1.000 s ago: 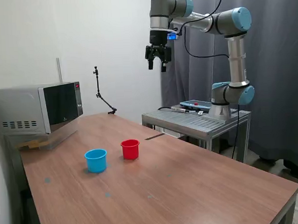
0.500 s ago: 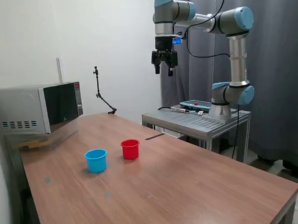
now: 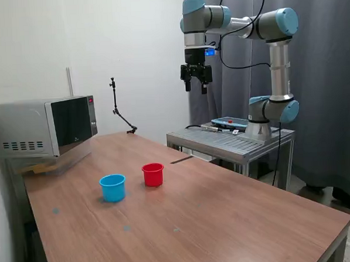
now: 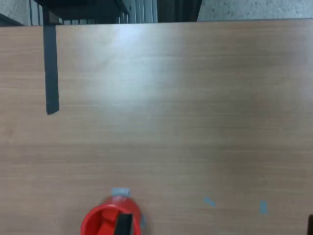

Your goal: Place red objects in the red bin, and blue objects in the blue bin.

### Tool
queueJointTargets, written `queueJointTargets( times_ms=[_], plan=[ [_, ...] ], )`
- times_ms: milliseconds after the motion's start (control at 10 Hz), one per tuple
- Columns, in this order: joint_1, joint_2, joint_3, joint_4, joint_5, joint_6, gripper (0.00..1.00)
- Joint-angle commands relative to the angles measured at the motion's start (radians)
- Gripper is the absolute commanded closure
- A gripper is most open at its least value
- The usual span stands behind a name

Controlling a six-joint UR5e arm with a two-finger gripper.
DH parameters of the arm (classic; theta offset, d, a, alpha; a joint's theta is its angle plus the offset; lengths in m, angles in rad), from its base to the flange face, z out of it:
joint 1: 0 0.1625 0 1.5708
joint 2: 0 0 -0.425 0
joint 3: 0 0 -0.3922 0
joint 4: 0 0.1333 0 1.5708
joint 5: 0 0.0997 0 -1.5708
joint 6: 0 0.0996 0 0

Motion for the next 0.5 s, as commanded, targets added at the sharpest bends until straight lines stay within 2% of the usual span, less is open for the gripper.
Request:
queueJointTargets(
  times_ms=[0,400],
  plan=[
    [0.0,0.0,0.017,-0.004,0.0,0.0,0.0],
    [-0.001,0.002,0.015,-0.02,0.0,0.0,0.0]
  ],
)
